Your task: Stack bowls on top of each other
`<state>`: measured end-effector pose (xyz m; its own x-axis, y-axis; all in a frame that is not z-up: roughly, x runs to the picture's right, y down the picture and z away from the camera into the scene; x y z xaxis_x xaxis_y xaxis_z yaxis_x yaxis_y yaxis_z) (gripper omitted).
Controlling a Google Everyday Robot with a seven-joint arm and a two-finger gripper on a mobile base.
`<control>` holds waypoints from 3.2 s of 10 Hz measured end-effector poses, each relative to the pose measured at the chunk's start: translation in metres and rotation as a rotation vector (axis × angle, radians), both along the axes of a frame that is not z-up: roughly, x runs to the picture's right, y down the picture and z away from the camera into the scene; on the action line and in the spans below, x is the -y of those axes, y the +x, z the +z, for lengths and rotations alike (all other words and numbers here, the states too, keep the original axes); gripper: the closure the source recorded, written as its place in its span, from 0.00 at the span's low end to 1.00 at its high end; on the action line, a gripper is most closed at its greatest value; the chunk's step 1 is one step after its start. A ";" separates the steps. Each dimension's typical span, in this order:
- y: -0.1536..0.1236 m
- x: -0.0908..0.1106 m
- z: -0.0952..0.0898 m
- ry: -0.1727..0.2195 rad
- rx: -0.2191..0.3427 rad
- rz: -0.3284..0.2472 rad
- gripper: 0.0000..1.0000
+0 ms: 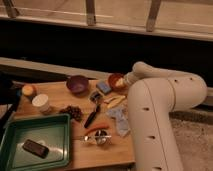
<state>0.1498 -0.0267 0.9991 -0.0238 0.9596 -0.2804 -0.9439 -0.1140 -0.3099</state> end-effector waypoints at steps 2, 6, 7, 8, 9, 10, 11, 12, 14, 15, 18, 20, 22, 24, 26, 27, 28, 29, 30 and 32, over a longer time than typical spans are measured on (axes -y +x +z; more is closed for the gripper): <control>0.004 -0.003 0.000 -0.007 0.001 -0.009 0.76; 0.007 -0.006 -0.009 -0.009 0.037 0.006 1.00; 0.005 -0.004 -0.014 -0.002 0.057 0.012 1.00; 0.004 0.000 -0.024 0.008 0.078 0.018 1.00; -0.005 0.007 -0.036 0.022 0.109 0.003 1.00; -0.014 0.012 -0.045 0.032 0.131 -0.011 1.00; -0.029 0.019 -0.057 0.042 0.164 -0.033 1.00; -0.047 0.031 -0.072 0.054 0.204 -0.057 1.00; -0.080 0.048 -0.090 0.060 0.272 -0.091 1.00; -0.100 0.054 -0.097 0.061 0.308 -0.116 1.00; -0.168 0.074 -0.100 0.069 0.389 -0.216 1.00; -0.215 0.081 -0.094 0.062 0.440 -0.281 1.00; -0.264 0.076 -0.088 0.048 0.503 -0.342 1.00; -0.288 0.073 -0.078 0.044 0.544 -0.365 1.00; -0.298 0.074 -0.065 0.054 0.569 -0.362 0.93; -0.300 0.077 -0.059 0.076 0.562 -0.344 0.84; -0.298 0.083 -0.057 0.097 0.549 -0.323 0.76; -0.287 0.092 -0.054 0.122 0.519 -0.285 0.64; -0.273 0.097 -0.053 0.140 0.491 -0.255 0.54; -0.254 0.103 -0.051 0.158 0.458 -0.223 0.48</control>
<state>-0.1044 -0.1294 0.9480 0.2766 0.9587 -0.0658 -0.7037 0.1554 -0.6933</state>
